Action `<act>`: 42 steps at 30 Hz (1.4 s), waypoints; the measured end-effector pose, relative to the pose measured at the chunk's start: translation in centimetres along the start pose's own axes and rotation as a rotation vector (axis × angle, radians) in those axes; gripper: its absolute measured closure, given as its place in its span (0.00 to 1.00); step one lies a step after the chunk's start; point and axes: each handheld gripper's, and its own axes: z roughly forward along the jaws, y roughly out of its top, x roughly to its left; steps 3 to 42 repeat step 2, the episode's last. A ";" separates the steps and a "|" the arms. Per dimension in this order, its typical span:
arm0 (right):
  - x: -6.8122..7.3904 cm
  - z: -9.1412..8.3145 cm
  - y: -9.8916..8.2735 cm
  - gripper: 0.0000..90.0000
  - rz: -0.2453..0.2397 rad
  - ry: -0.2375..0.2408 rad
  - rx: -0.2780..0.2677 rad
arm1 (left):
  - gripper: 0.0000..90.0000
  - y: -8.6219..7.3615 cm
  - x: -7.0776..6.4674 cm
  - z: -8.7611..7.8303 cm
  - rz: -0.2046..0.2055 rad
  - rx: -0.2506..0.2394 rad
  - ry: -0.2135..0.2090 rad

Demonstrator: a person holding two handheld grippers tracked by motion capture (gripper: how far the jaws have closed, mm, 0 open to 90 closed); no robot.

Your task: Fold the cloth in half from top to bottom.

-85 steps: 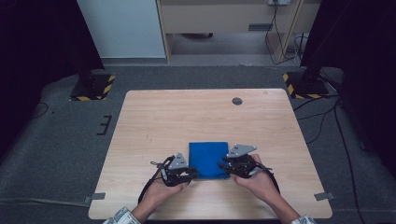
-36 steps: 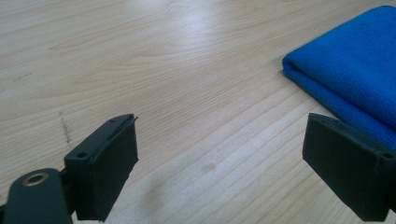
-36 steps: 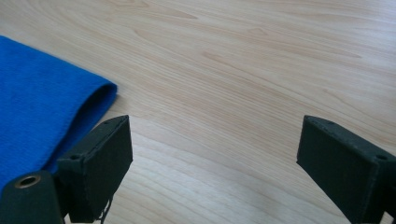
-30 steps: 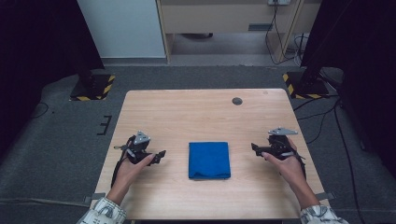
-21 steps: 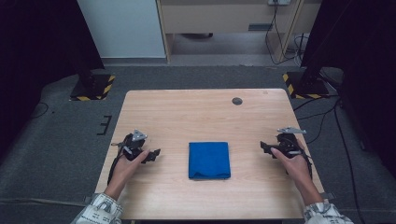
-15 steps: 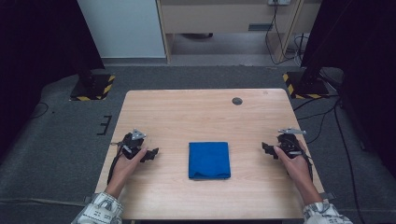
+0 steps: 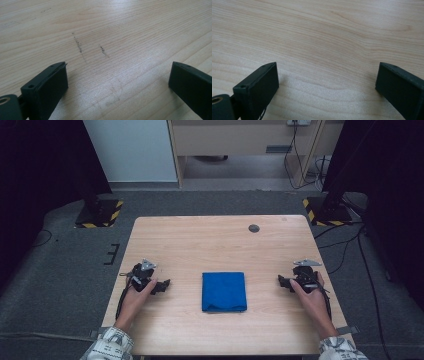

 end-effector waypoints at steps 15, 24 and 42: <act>-0.1 -0.1 -0.1 0.05 -0.010 0.009 0.002 | 0.02 0.0 0.0 0.0 0.000 0.000 0.000; -0.1 -0.1 -0.1 0.05 -0.010 0.009 0.002 | 0.02 0.0 0.0 0.0 0.000 0.000 0.000; -0.1 -0.1 -0.1 0.05 -0.010 0.009 0.002 | 0.02 0.0 0.0 0.0 0.000 0.000 0.000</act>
